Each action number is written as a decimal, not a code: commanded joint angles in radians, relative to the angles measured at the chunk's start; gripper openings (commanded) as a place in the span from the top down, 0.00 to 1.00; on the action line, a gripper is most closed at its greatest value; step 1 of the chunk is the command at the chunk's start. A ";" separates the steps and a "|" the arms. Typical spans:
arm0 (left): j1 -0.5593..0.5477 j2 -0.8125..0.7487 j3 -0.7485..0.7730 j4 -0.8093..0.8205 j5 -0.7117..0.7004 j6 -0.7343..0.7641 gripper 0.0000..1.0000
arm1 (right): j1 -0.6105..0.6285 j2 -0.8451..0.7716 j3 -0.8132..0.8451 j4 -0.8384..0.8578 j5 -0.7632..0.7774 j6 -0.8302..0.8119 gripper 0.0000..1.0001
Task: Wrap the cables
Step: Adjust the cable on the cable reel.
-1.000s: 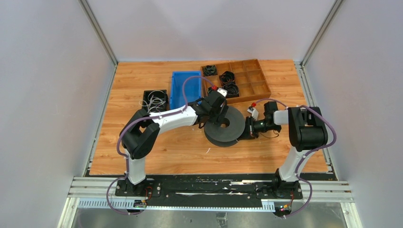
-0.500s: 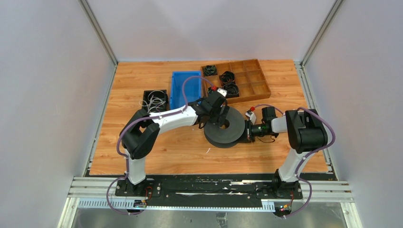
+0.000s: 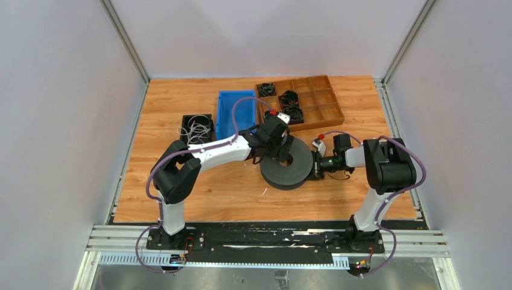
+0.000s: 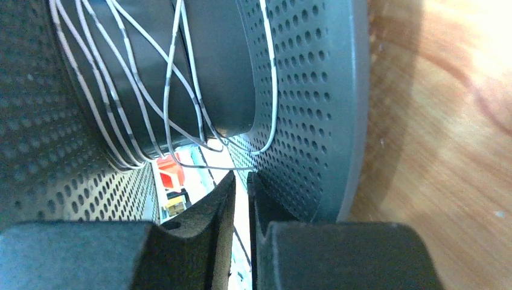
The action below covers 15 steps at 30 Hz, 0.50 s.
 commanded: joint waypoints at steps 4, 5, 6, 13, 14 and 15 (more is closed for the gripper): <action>-0.022 -0.034 -0.001 0.032 0.010 0.003 0.06 | -0.068 0.007 0.054 -0.114 0.006 -0.116 0.83; -0.022 -0.034 -0.002 0.034 0.009 0.006 0.05 | -0.074 0.010 0.061 -0.131 0.007 -0.127 0.82; -0.022 -0.033 -0.002 0.034 0.008 0.007 0.05 | -0.081 0.010 0.064 -0.142 0.005 -0.134 0.81; -0.022 -0.027 0.000 0.034 0.004 0.015 0.05 | -0.108 0.029 0.084 -0.202 -0.006 -0.177 0.79; -0.022 -0.026 0.001 0.035 0.004 0.015 0.04 | -0.112 0.031 0.088 -0.211 -0.006 -0.182 0.79; -0.022 -0.025 0.001 0.034 0.003 0.015 0.04 | -0.118 0.032 0.090 -0.218 -0.006 -0.185 0.79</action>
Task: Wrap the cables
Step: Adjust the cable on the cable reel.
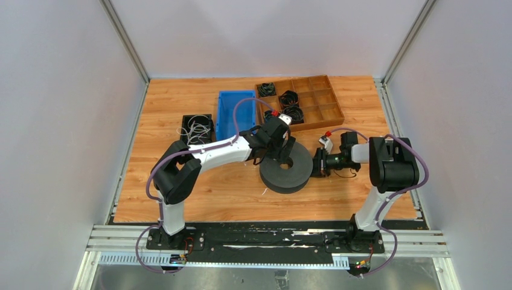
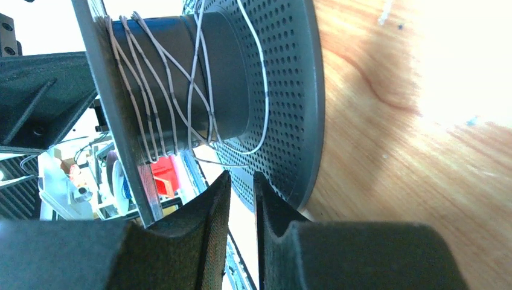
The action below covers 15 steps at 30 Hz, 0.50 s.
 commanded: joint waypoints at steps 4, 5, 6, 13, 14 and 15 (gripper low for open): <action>-0.011 -0.022 0.009 0.029 0.003 0.008 0.02 | -0.065 0.020 0.043 -0.111 -0.003 -0.083 0.79; -0.011 -0.022 0.012 0.027 0.004 0.010 0.01 | -0.083 0.017 0.046 -0.120 -0.001 -0.092 0.79; -0.011 -0.022 0.016 0.027 0.006 0.012 0.00 | -0.096 0.015 0.049 -0.130 0.000 -0.099 0.79; -0.011 -0.049 0.039 0.025 0.007 0.043 0.02 | -0.186 -0.051 0.069 -0.192 0.038 -0.171 0.79; -0.011 -0.055 0.043 0.028 0.015 0.054 0.02 | -0.195 -0.063 0.077 -0.204 0.048 -0.185 0.79; -0.011 -0.061 0.049 0.027 0.021 0.062 0.02 | -0.205 -0.075 0.082 -0.215 0.056 -0.199 0.79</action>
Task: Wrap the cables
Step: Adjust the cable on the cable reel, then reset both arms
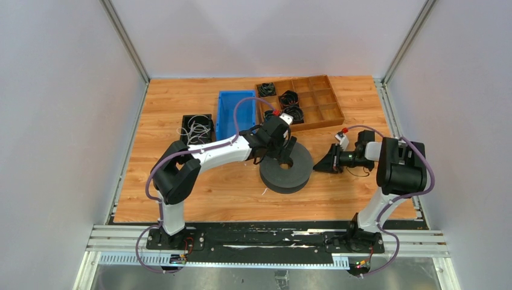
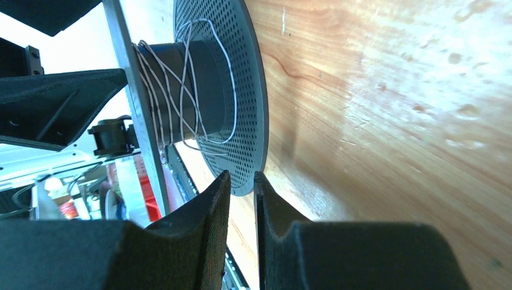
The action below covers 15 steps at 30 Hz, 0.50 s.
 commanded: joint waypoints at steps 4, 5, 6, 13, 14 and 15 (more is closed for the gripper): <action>-0.011 -0.097 0.045 0.031 0.065 0.064 0.02 | -0.071 -0.098 0.052 -0.115 0.061 -0.121 0.79; -0.011 -0.110 0.036 0.038 0.072 0.071 0.02 | -0.076 -0.106 0.059 -0.128 0.071 -0.134 0.79; -0.011 -0.125 0.022 0.048 0.075 0.078 0.02 | -0.080 -0.114 0.063 -0.141 0.079 -0.146 0.79; -0.003 -0.309 -0.088 0.145 0.054 0.280 0.02 | -0.137 -0.276 0.153 -0.204 0.174 -0.154 0.73; 0.006 -0.341 -0.097 0.156 0.052 0.311 0.02 | -0.137 -0.310 0.177 -0.222 0.198 -0.155 0.70; 0.022 -0.373 -0.106 0.164 0.051 0.333 0.02 | -0.137 -0.347 0.199 -0.232 0.224 -0.156 0.68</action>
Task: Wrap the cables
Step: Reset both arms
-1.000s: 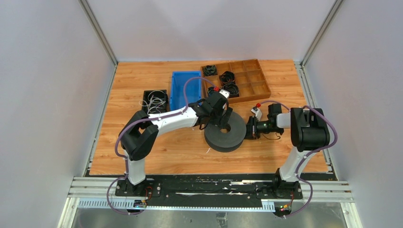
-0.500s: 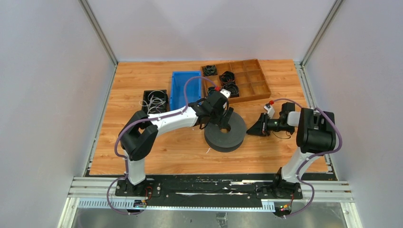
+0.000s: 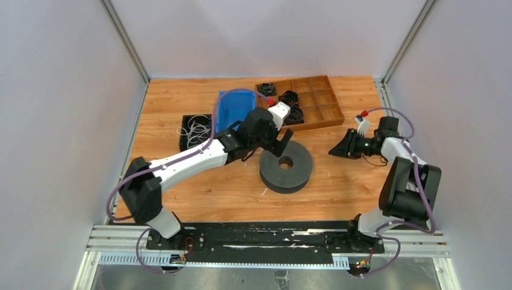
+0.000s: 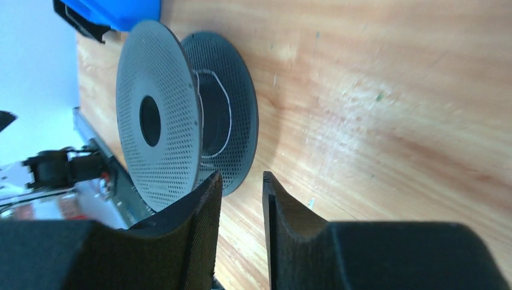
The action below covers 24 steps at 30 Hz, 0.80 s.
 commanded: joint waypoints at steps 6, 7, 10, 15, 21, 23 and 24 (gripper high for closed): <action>0.250 -0.332 -0.119 0.164 0.070 0.112 0.02 | -0.014 -0.316 0.229 -0.136 0.317 -0.072 0.52; 0.280 -0.369 -0.139 0.175 0.067 0.117 0.02 | -0.013 -0.333 0.243 -0.137 0.350 -0.088 0.48; 0.332 -0.482 -0.201 0.190 0.041 0.168 0.02 | -0.013 -0.410 0.263 -0.113 0.423 -0.132 0.26; 0.419 -0.597 -0.225 0.127 0.069 0.205 0.02 | -0.014 -0.480 0.284 -0.079 0.455 -0.154 0.23; 0.540 -0.737 -0.286 0.101 0.031 0.167 0.02 | -0.013 -0.607 0.181 0.050 0.419 -0.133 0.22; 0.564 -0.776 -0.312 0.091 0.043 0.166 0.02 | -0.014 -0.643 0.129 0.105 0.392 -0.117 0.21; 0.572 -0.796 -0.329 0.096 0.046 0.167 0.02 | -0.013 -0.658 0.107 0.134 0.384 -0.099 0.21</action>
